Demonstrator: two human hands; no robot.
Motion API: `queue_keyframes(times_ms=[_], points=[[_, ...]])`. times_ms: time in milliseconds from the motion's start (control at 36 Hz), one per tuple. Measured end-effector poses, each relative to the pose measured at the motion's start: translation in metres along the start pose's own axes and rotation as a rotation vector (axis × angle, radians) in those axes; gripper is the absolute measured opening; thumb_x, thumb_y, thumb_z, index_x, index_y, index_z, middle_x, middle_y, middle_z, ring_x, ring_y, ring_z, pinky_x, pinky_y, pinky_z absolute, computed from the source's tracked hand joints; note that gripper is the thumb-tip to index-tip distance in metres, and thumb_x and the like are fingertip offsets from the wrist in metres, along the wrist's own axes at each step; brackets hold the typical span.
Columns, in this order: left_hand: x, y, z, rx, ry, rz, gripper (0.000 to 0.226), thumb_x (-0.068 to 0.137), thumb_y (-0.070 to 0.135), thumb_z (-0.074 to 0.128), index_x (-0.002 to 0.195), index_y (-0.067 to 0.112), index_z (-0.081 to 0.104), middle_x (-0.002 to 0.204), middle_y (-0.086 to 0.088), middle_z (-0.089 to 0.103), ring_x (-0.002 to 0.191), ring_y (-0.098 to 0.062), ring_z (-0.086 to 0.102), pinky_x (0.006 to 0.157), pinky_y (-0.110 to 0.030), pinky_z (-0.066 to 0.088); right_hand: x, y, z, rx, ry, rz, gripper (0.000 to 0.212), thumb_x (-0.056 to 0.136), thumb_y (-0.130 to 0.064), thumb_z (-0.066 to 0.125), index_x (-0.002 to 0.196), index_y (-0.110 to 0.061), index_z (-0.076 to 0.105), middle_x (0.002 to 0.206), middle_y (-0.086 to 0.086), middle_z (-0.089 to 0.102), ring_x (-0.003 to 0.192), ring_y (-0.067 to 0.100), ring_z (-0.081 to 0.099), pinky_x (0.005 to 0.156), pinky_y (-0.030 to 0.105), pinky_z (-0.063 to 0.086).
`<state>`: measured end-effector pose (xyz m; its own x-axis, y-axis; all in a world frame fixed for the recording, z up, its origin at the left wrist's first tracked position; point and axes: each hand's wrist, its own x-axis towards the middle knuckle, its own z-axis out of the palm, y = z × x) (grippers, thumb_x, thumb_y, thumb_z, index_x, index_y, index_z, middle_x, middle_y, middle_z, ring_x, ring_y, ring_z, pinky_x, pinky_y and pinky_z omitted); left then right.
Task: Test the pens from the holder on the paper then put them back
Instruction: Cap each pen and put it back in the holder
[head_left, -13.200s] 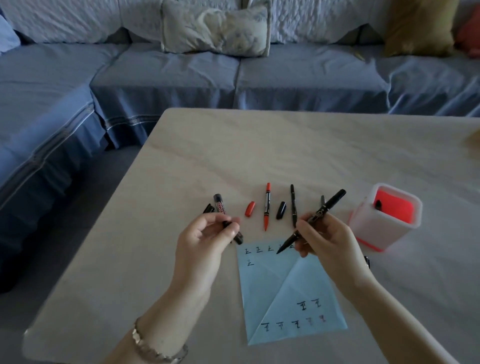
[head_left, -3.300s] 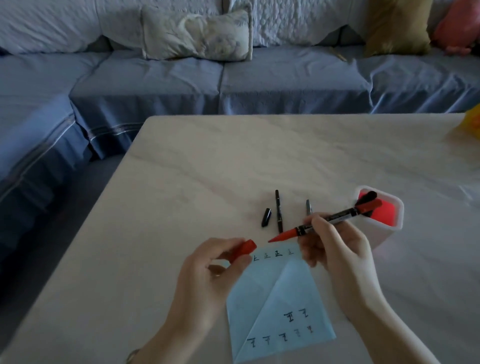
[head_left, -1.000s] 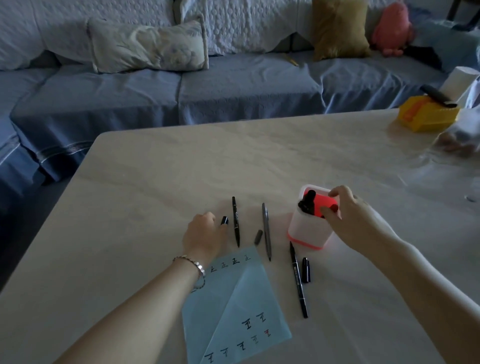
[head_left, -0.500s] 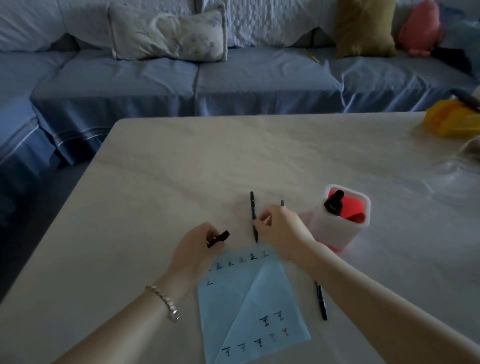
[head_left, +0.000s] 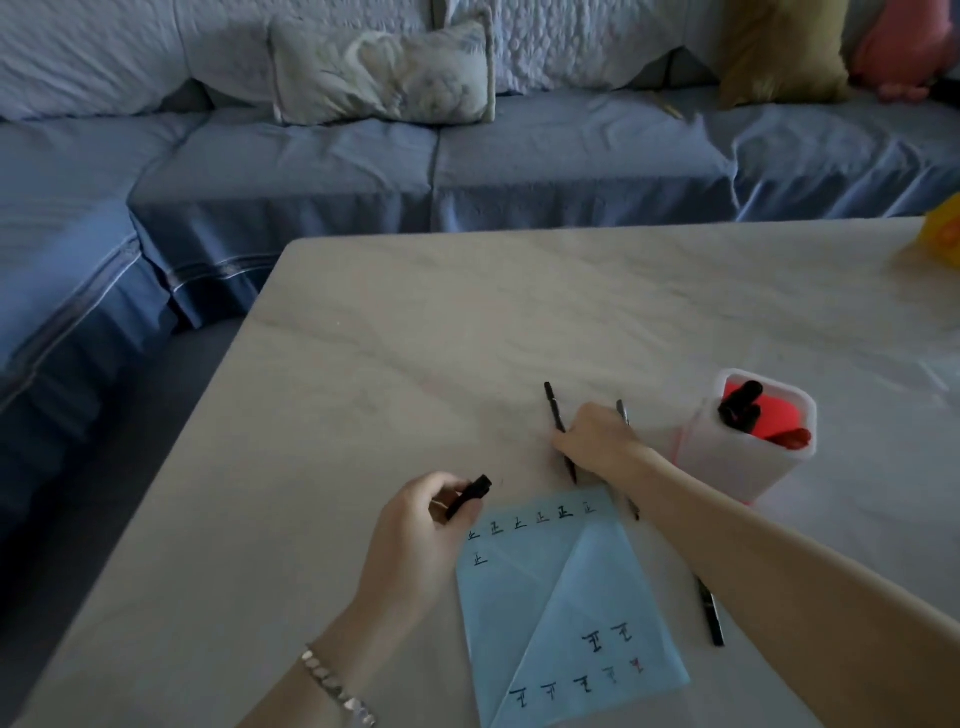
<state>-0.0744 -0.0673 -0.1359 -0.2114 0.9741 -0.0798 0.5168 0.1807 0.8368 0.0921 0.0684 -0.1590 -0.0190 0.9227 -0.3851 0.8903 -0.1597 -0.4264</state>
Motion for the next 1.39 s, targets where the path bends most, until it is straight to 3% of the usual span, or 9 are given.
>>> queue_keyframes(times_ms=[83,167,278,417,722,1083,1194,1278,1389], points=[[-0.005,0.005,0.002,-0.071,0.004,-0.019,0.008,0.083,0.016,0.067,0.081,0.024,0.066,0.075,0.011,0.067,0.068,0.002,0.059,0.059,-0.004,0.039,-0.022,-0.005,-0.006,0.302,0.016,-0.081,0.036,0.088,-0.026,0.053,0.055,-0.013,0.045,0.053,0.002,0.046,0.048,0.016,0.042,0.051,0.026,0.033],[-0.012,0.013,0.003,-0.148,0.008,-0.002,0.011,0.081,0.011,0.068,0.080,0.023,0.066,0.074,0.011,0.068,0.068,0.006,0.060,0.060,-0.002,0.040,-0.063,-0.007,-0.018,0.802,0.043,-0.153,0.021,0.090,-0.012,0.048,0.069,-0.012,0.044,0.052,0.001,0.049,0.039,0.009,0.039,0.040,0.018,0.032],[-0.020,0.028,0.005,-0.210,-0.004,0.046,0.020,0.080,0.009,0.068,0.078,0.029,0.066,0.075,0.011,0.070,0.070,0.002,0.061,0.062,-0.004,0.042,-0.115,-0.001,-0.033,1.176,0.116,-0.233,0.017,0.093,-0.005,0.044,0.077,-0.011,0.042,0.058,0.004,0.044,0.041,0.006,0.042,0.040,0.014,0.032],[-0.029,0.046,0.006,-0.257,-0.038,0.076,0.018,0.081,0.011,0.067,0.079,0.029,0.067,0.078,0.015,0.070,0.073,-0.003,0.063,0.065,-0.011,0.046,-0.142,0.010,-0.036,1.364,0.200,-0.187,0.020,0.095,-0.013,0.045,0.074,-0.011,0.046,0.062,0.009,0.046,0.043,0.007,0.044,0.043,0.016,0.036],[-0.041,0.055,0.005,-0.285,-0.068,0.105,0.027,0.079,0.008,0.068,0.081,0.036,0.066,0.080,0.017,0.069,0.077,-0.006,0.064,0.067,-0.020,0.049,-0.158,0.014,-0.031,1.353,0.241,-0.222,0.021,0.094,-0.009,0.045,0.073,-0.012,0.048,0.047,-0.004,0.051,0.042,0.009,0.043,0.042,0.015,0.037],[-0.051,0.067,0.003,-0.214,-0.064,0.160,0.028,0.080,0.012,0.069,0.077,0.040,0.066,0.079,0.018,0.068,0.058,0.003,0.057,0.057,-0.007,0.041,-0.166,0.016,-0.026,1.299,0.076,-0.335,0.011,0.084,-0.001,0.053,0.075,0.001,0.060,0.048,0.001,0.057,0.041,0.008,0.045,0.043,0.014,0.037],[-0.054,0.069,-0.001,-0.139,-0.064,0.284,0.027,0.079,0.019,0.072,0.072,0.044,0.065,0.077,0.019,0.065,0.058,0.004,0.056,0.057,-0.005,0.038,-0.167,0.020,-0.029,1.356,0.022,-0.355,0.009,0.068,-0.018,0.072,0.064,-0.010,0.071,0.049,0.002,0.056,0.042,0.011,0.044,0.042,0.016,0.037],[-0.055,0.069,0.000,-0.068,-0.018,0.386,0.018,0.075,0.033,0.067,0.092,0.037,0.064,0.085,0.014,0.063,0.069,0.001,0.058,0.059,-0.005,0.039,-0.169,0.020,-0.026,1.385,-0.034,-0.398,0.041,0.048,-0.049,0.084,0.068,-0.015,0.073,0.050,0.004,0.058,0.043,0.010,0.046,0.043,0.017,0.038],[-0.058,0.065,0.004,-0.026,0.085,0.532,0.022,0.077,0.038,0.059,0.096,0.026,0.062,0.080,0.010,0.062,0.070,0.001,0.058,0.061,-0.010,0.043,-0.173,0.016,-0.021,1.428,-0.047,-0.414,0.050,0.041,-0.055,0.083,0.068,-0.014,0.072,0.050,0.005,0.057,0.044,0.010,0.046,0.043,0.016,0.038]])
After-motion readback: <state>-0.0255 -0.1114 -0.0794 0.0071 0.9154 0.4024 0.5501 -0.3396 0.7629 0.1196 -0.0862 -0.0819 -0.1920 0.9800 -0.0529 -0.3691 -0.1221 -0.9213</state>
